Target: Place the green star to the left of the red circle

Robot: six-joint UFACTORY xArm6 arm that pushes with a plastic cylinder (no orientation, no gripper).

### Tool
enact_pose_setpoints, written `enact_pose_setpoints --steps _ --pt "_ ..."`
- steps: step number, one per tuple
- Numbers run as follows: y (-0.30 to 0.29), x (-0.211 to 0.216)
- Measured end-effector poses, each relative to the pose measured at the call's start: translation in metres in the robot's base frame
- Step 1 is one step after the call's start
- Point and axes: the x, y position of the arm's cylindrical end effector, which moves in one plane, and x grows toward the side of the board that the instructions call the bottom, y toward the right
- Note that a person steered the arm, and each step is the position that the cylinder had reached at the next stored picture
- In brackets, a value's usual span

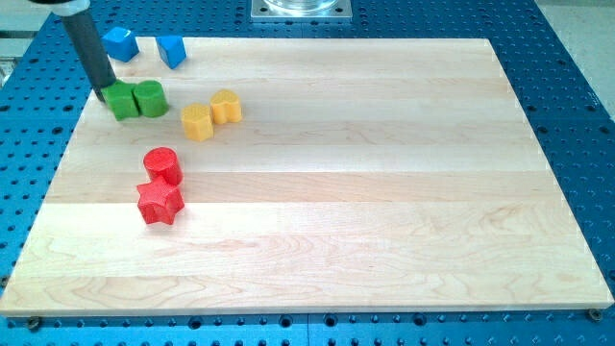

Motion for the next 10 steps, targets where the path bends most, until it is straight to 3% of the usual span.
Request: enact_pose_setpoints --steps 1,2,3,4,5,6,7,8,10 --pt "0.013 0.008" --pt "0.018 -0.011" --pt "-0.001 0.074" --pt "0.001 0.112" --pt "-0.012 0.044" --pt "0.016 -0.001" --pt "0.043 0.017" --pt "0.057 0.103" --pt "0.007 0.103"
